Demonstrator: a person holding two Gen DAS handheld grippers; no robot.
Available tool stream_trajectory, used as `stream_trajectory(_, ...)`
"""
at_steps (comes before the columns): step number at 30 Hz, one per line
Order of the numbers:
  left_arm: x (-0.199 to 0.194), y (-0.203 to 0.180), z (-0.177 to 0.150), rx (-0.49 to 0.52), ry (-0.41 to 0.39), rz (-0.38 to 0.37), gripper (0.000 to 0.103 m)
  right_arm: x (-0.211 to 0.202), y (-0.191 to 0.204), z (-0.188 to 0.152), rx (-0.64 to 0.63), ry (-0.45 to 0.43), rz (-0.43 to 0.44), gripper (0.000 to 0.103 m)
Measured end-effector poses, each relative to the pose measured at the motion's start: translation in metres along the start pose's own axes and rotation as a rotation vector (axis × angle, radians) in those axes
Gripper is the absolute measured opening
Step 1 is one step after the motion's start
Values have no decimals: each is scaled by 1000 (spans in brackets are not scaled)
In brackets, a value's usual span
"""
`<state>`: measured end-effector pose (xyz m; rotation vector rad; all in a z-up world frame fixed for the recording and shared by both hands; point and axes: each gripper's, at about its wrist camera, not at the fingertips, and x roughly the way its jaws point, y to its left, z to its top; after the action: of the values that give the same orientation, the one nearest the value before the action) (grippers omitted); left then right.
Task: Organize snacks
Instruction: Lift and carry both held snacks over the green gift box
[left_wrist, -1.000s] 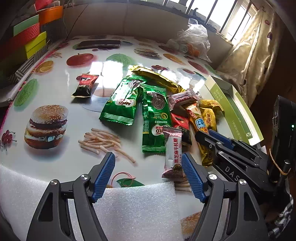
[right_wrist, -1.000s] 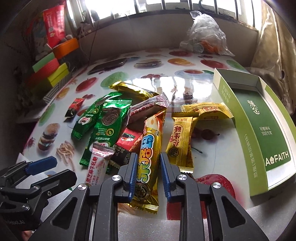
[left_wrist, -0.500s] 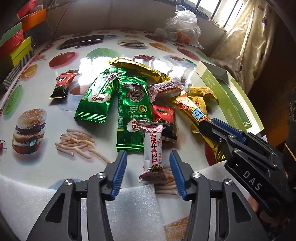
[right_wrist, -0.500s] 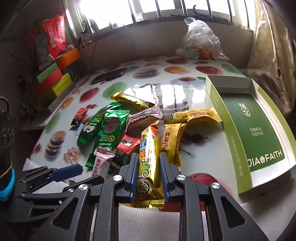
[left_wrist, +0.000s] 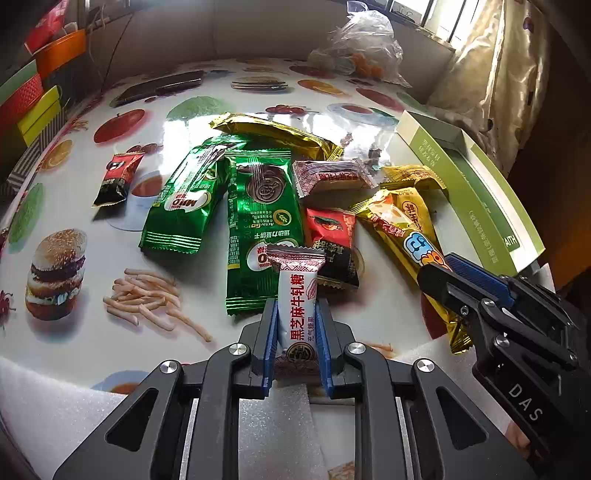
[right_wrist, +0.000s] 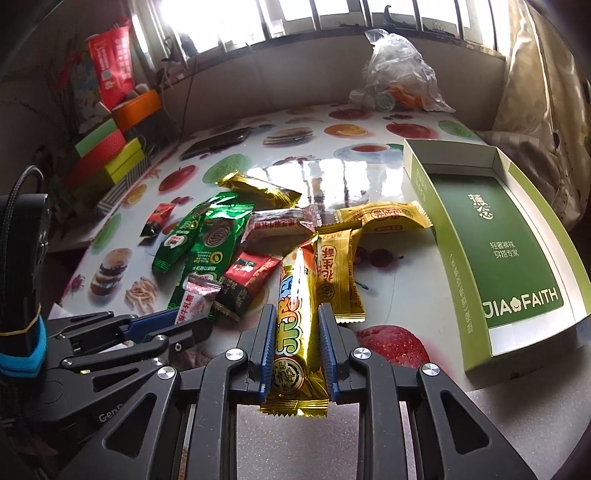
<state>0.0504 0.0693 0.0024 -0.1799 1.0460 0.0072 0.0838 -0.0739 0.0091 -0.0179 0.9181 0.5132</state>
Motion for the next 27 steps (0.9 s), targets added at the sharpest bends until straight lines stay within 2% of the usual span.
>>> stream_trajectory(7,1,1,1,-4,-5,-8,20,14,4,0,-43,57,-18,22)
stream_trajectory(13,2,3,3,-20,-3,-8,20,29,8,6,-73,98,-32,28)
stream_trajectory(17,3,2,3,-15,-6,-2,20,33,12,8,-97,92,-55,29)
stream_trajectory(20,3,2,4,-15,-4,4,20,33,12,8,-103,85,-66,23)
stream_trajectory(27,-2,4,3,-20,-18,15,19,27,8,7,-73,60,-47,22)
